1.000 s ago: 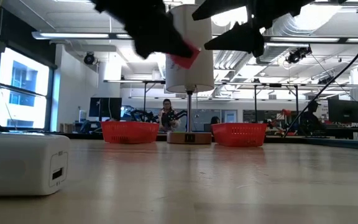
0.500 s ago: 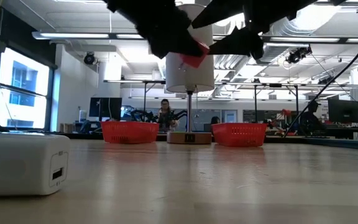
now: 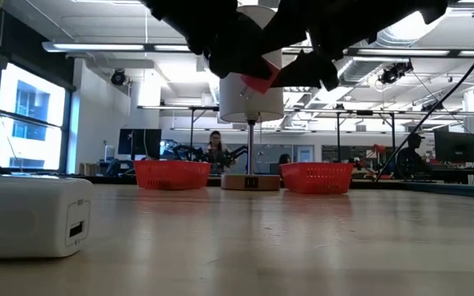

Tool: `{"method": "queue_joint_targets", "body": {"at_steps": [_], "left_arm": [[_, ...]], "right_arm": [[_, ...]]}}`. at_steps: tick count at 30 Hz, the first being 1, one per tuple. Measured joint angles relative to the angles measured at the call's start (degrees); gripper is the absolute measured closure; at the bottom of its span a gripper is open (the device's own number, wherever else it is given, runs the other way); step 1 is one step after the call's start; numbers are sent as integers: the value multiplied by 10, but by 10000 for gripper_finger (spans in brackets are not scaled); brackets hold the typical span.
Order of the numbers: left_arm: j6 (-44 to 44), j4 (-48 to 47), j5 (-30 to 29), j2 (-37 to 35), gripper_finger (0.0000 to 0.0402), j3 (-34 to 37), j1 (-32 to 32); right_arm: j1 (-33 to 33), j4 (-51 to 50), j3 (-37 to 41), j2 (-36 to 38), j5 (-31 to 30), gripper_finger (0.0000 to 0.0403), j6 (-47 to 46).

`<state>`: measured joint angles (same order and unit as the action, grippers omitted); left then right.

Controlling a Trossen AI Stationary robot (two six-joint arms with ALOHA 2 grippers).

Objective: Sort adapters and digital timers
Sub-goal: Put the pink charger adapter into the right red bin

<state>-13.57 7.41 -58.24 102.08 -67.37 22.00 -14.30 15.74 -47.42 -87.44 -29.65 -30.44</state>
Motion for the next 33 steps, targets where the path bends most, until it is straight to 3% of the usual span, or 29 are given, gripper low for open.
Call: {"method": "queue_joint_targets", "body": {"at_steps": [7,15,21,33], "left_arm": [[1,0,0,0,265,0,-6],[4,3,1,0,264,0,-10],[10,3,-2,0,233,0,-10],[47,3,2,-1,220,0,-5]], "right_arm": [[12,4,0,-8,1,104,0],[13,4,0,-8,1,188,2],[13,4,0,-8,2,256,10],[13,10,0,-9,-7,257,56]]}}
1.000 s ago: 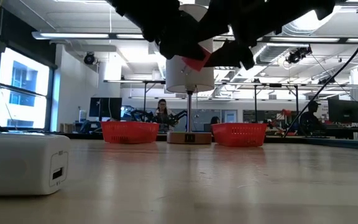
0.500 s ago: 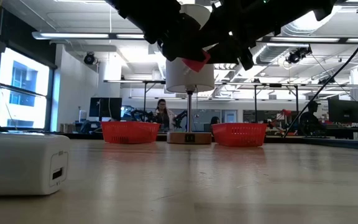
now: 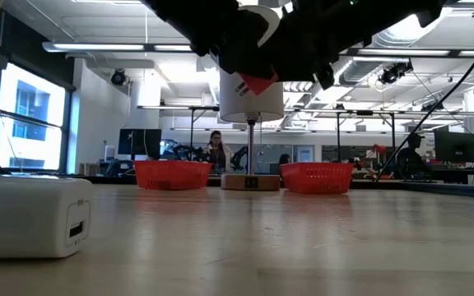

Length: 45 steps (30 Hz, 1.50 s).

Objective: Sort adapters and digital timers
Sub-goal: Put the pink charger adapter into the right red bin

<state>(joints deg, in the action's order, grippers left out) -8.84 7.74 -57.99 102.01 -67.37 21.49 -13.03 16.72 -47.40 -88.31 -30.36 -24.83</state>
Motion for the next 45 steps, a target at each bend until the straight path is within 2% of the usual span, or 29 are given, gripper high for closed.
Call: {"method": "queue_joint_targets", "body": {"at_steps": [10,21,27,34,40,45], "left_arm": [[4,1,1,-2,219,-1,12],[12,-1,-5,-2,219,-1,24],[31,-2,-6,-2,219,-1,39],[10,-12,32,-1,219,-1,66],[53,-71,37,-1,219,-1,77],[124,-158,66,-1,218,0,81]], "right_arm": [[-9,-2,0,6,-44,257,49],[-9,-56,1,18,-99,258,37],[-9,-87,1,18,-151,258,38],[-5,-159,1,18,-188,258,22],[20,-243,1,20,-192,258,-22],[44,-307,1,34,-192,258,-66]]}}
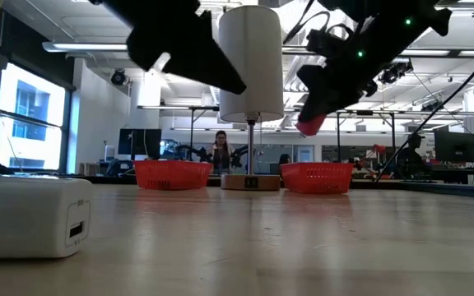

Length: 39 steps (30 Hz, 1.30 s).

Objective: Sort adapters and digital timers
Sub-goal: Put the pink charger adapter into the right red bin

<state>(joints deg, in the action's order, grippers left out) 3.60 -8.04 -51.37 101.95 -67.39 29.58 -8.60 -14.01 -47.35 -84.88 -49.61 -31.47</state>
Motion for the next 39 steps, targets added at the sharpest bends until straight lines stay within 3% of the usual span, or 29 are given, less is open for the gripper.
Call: {"method": "queue_joint_targets", "body": {"at_steps": [5,12,21,29,34,39], "left_arm": [[10,-2,44,0,218,0,0],[10,-1,51,0,218,0,0],[17,-8,67,0,218,0,0],[21,-11,82,0,218,0,0],[23,-11,82,0,218,0,0],[25,-10,82,0,218,0,0]], "right_arm": [[21,-18,-1,33,-9,258,17],[79,-54,-1,81,-14,258,29],[171,-73,2,86,44,258,29],[204,-24,44,86,54,258,27],[215,60,74,86,104,258,31],[222,96,90,85,110,257,36]]}}
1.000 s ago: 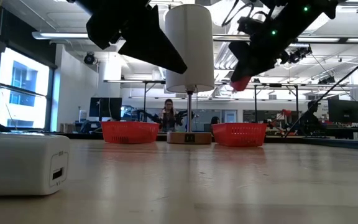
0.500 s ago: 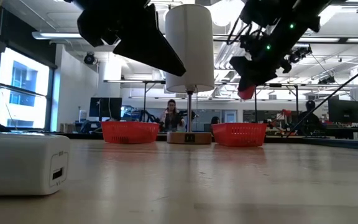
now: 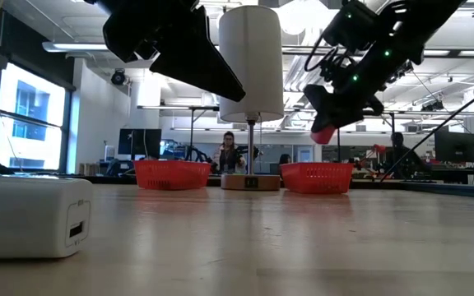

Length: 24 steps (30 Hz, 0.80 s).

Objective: Sort adapters and digital timers
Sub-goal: Put the pink charger adapter into the right red bin

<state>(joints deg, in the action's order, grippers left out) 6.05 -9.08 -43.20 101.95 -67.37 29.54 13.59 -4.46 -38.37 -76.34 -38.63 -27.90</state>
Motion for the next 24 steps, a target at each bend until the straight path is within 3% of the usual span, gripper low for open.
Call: {"method": "queue_joint_targets", "body": {"at_steps": [24], "left_arm": [[15,-18,13,0,219,0,0]], "right_arm": [[8,110,0,-137,33,256,-19]]}}
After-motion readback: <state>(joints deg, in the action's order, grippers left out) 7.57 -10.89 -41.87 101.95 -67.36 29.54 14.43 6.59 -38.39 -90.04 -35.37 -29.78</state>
